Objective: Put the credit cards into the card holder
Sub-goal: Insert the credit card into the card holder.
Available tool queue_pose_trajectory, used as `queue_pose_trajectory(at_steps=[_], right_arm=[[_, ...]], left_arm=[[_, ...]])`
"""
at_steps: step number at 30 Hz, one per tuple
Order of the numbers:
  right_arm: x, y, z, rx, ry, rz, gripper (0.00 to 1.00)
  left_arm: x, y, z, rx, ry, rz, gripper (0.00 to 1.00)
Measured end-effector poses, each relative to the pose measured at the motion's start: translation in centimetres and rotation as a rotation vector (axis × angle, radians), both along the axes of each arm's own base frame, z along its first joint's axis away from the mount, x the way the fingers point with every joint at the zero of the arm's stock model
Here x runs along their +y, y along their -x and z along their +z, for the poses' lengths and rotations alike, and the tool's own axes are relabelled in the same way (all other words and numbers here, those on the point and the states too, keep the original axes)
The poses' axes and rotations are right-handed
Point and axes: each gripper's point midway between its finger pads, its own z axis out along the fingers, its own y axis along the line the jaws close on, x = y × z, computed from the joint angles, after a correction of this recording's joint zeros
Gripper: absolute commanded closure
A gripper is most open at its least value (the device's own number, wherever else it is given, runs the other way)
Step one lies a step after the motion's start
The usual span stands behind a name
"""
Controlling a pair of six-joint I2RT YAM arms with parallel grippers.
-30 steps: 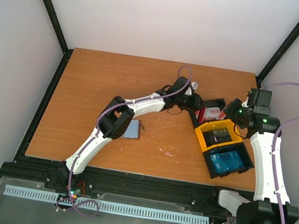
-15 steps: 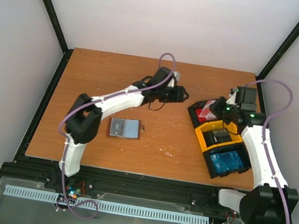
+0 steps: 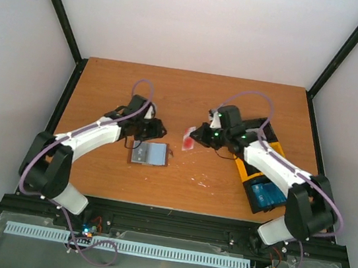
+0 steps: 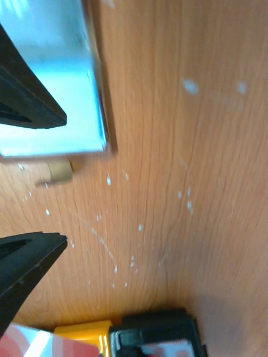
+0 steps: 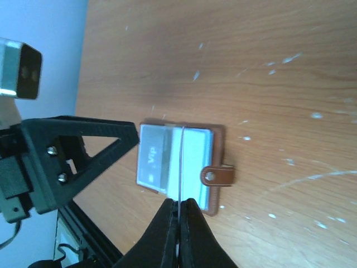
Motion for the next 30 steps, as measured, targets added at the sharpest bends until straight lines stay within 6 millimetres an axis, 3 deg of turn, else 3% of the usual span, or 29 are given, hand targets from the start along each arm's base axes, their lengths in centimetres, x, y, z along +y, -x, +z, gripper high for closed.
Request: queue_pose_trajectory(at_steps=[3,6,12,18,24,30], right_arm=[[3.1,0.4,-1.7,0.026,-0.032,0.057,0.97],[5.9,1.0,-3.6,0.055,-0.062,0.111,0.97],[10.3,1.3,-6.9,0.118,-0.110,0.184,0.97],[12.5,1.3,-8.6,0.137,-0.152,0.206,0.97],[14.2,1.9,-9.0,0.121,-0.172,0.236,0.97],[14.8,1.9,-10.1,0.116,-0.149,0.216,0.97]], left_arm=[[3.4,0.9,-0.3,0.019,-0.012,0.063,0.60],[5.6,1.3,-0.5,0.032,-0.011,0.110,0.72],[8.2,2.9,-3.3,0.125,-0.054,0.162,0.74],[9.5,4.6,-5.9,0.205,-0.107,0.187,0.72],[10.8,6.6,-8.7,0.285,-0.168,0.225,0.72],[11.0,6.7,-9.4,0.307,-0.174,0.239,0.76]])
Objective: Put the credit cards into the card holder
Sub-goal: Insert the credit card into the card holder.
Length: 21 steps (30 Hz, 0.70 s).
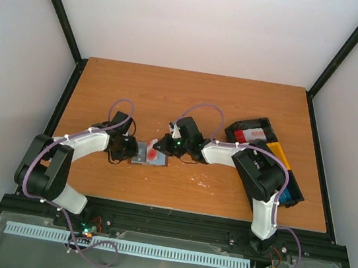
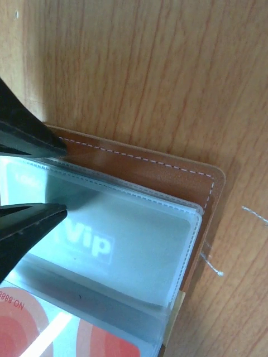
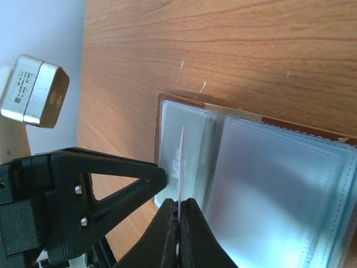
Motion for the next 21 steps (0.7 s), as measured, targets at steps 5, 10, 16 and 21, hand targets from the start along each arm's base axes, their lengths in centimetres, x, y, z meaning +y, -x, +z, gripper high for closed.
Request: queue_pose_trajectory(at_steps=[5,10,16,21], right_arm=[[0.1,-0.2,-0.4,0.000,0.011,-0.025,0.97],[-0.1,-0.4,-2.0,0.031,0.036,-0.055,0.97],[-0.1,-0.6,-2.5,0.050,0.039,-0.075,0.97],[0.1,-0.7,-2.6,0.068,0.022,-0.088,0.97]], left_arm=[[0.1,0.0,-0.1,0.002,-0.001,0.006,0.80],[0.1,0.0,-0.1,0.002,-0.003,0.009,0.81],[0.1,0.1,-0.1,0.002,-0.002,0.008,0.81],[0.1,0.0,-0.1,0.002,-0.001,0.008,0.81]])
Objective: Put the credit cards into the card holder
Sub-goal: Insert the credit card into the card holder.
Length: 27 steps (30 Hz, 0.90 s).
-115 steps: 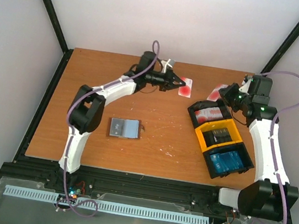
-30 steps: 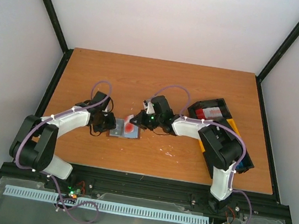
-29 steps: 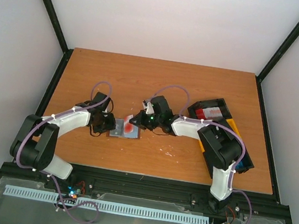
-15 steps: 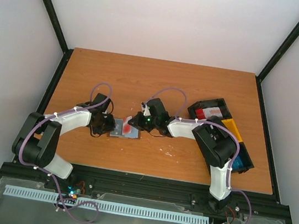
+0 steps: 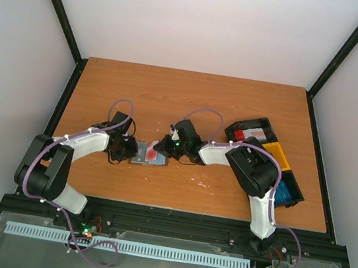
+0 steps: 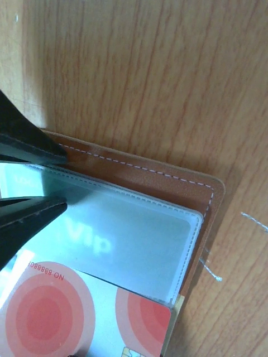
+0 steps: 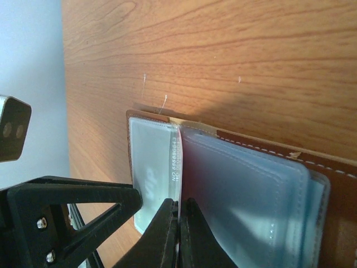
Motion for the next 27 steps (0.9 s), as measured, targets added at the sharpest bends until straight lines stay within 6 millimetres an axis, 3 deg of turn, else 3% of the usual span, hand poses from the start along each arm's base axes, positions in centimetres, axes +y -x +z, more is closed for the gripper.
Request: queue_pose_trajectory(at_steps=[27], right_arm=[[1.4,1.3,-1.0,0.034,-0.043,0.002,0.97]], left_arm=[[-0.3,0.0,-0.1,0.000,0.027,-0.004,0.77]])
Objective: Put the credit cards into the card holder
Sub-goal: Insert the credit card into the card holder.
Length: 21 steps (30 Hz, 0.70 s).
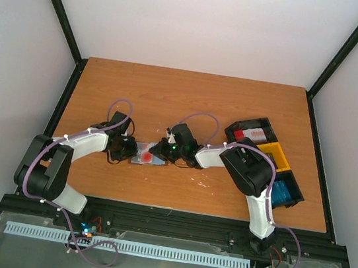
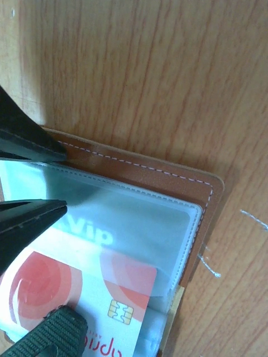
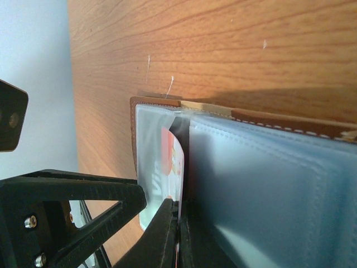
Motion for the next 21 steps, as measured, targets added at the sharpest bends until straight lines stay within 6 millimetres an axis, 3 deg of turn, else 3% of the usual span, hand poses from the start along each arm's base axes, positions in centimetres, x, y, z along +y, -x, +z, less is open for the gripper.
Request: queue_pose_trajectory(at_steps=[21], right_arm=[[0.89,-0.38,-0.25,-0.008,-0.021,0.000,0.97]], left_arm=[[-0.17,-0.09,0.16,-0.009,0.010,-0.002,0.70]])
